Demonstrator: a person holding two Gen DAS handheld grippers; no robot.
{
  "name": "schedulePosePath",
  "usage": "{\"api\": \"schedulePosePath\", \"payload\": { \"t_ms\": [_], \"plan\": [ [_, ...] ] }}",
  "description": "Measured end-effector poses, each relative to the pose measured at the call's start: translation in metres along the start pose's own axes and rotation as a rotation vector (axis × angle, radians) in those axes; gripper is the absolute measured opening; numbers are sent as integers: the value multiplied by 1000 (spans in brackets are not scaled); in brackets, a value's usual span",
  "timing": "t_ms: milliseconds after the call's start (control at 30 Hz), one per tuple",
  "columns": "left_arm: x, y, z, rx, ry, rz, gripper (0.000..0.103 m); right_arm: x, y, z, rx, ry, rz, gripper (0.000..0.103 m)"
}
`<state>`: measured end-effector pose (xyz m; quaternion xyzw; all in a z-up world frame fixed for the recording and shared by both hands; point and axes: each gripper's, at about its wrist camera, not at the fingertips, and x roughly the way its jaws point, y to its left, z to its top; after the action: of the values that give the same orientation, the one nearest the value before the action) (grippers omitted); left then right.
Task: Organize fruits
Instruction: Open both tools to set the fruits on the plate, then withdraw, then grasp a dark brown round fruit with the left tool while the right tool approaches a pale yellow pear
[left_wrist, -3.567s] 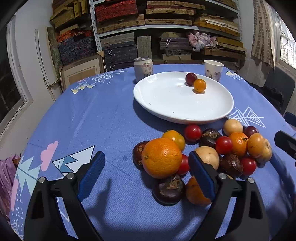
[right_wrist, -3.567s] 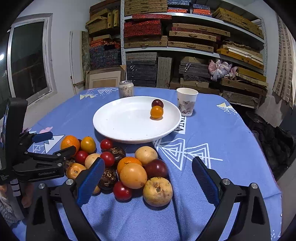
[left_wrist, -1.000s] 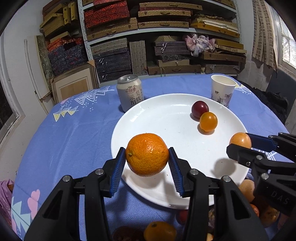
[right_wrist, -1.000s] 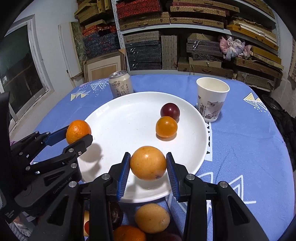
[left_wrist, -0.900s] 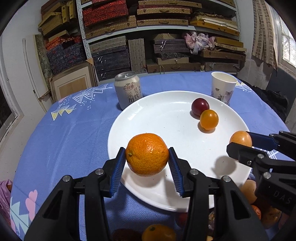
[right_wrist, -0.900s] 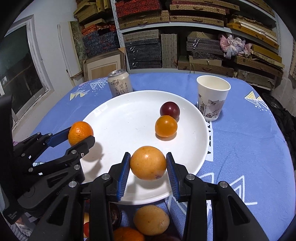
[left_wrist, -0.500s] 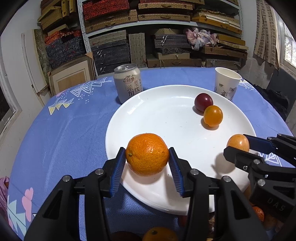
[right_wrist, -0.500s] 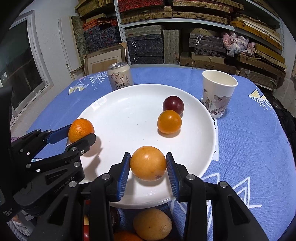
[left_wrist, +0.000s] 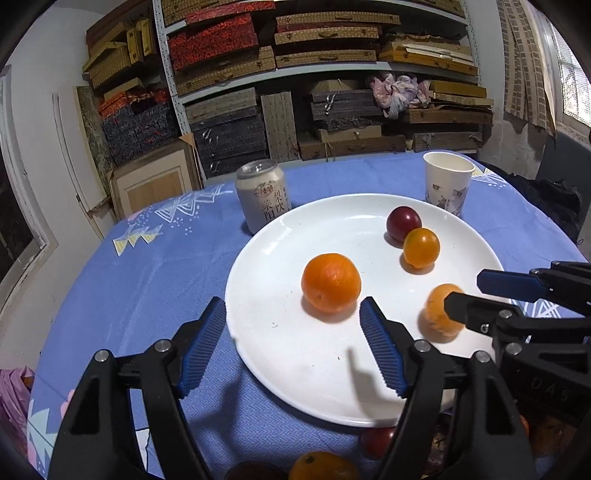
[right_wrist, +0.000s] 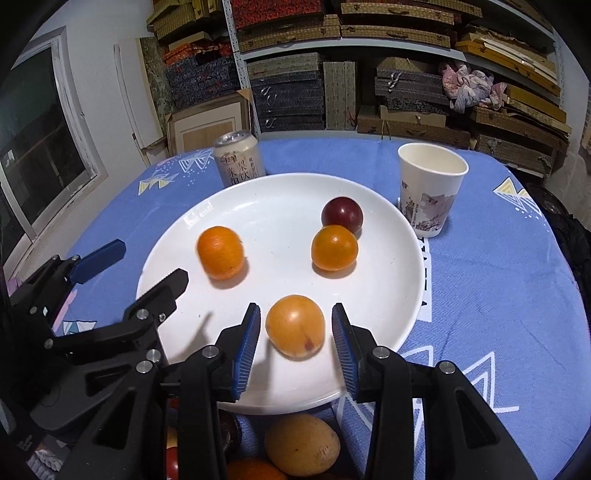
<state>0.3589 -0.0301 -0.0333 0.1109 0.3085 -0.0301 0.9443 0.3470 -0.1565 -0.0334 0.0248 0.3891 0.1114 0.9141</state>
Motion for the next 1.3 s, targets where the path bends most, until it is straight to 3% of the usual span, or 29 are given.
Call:
{"api": "schedulePosePath", "payload": {
  "t_ms": [333,433,767,1067,1300],
  "plan": [
    [-52,-4,0,15,-89,10,74,-60,6,-4,-6,-117,16,49],
    [-77,-2,-5,9,-119,19,81,-82,10,-8,-10,-156,29,53],
    [-143,-2,-36,-30,-135,17,86,-147,9,-55,23,-256,51,64],
    [-160,2,-64,-66,-96,15,86,-147,-14,-105,93,-214,32,65],
    [-162,9,-82,-86,-67,15,86,-137,-16,-126,82,-164,7,65]
  ]
}}
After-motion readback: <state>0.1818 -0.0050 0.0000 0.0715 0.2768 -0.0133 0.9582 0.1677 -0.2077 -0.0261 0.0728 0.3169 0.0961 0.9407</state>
